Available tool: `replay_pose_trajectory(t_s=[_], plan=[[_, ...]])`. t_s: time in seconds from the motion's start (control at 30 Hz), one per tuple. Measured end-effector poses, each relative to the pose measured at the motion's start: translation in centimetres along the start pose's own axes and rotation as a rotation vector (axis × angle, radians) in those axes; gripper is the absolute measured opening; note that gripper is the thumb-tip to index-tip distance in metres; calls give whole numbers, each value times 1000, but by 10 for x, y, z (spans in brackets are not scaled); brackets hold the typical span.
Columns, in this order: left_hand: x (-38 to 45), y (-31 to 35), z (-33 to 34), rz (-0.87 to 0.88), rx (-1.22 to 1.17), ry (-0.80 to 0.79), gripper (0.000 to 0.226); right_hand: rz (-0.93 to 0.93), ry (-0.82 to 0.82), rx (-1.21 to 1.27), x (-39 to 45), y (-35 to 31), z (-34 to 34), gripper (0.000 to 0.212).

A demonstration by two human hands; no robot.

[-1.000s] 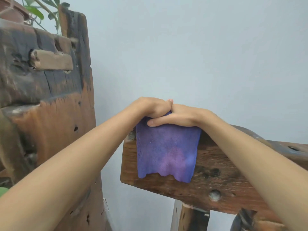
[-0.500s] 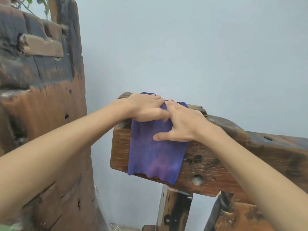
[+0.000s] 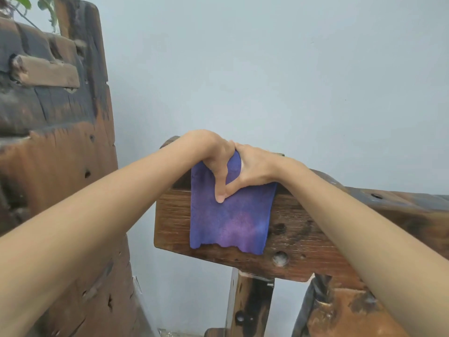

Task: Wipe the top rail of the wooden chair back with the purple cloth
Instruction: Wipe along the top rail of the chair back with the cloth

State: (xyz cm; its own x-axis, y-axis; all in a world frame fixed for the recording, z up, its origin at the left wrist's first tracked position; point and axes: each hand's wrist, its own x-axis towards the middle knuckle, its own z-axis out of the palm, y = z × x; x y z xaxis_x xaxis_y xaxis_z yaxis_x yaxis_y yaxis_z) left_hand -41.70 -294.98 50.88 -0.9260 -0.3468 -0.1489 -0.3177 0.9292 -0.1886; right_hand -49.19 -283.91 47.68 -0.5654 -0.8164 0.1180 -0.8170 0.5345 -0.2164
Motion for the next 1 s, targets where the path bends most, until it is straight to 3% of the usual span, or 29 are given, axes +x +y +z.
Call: replay_pose_trajectory(t_s=[0.1,0.2,0.23,0.3,0.4,0.43,0.57,0.8,0.9,1.0], plan=[[-1,-4,7,112,-35,66,144,-40,88,-129,-18,9,7,115],[-7,-3,16,212,4,133,147,-89,78,-94,-34,20,9,90],[-7,0,20,236,-20,156,139,-80,52,-66,-37,23,11,77],[-7,0,22,277,-185,175,99,-87,41,-92,-34,26,11,51],[4,-1,18,350,-469,142,42,-21,45,-33,-14,23,9,54],[12,1,16,358,-494,140,38,24,45,-18,-3,25,7,57],[42,14,5,165,-355,165,56,211,65,8,33,39,-1,65],[47,25,3,92,-278,142,60,229,112,-83,30,49,2,57],[39,30,16,113,-153,269,69,132,170,-68,4,55,11,56],[32,45,32,135,-113,422,51,110,271,-67,-25,64,23,57]])
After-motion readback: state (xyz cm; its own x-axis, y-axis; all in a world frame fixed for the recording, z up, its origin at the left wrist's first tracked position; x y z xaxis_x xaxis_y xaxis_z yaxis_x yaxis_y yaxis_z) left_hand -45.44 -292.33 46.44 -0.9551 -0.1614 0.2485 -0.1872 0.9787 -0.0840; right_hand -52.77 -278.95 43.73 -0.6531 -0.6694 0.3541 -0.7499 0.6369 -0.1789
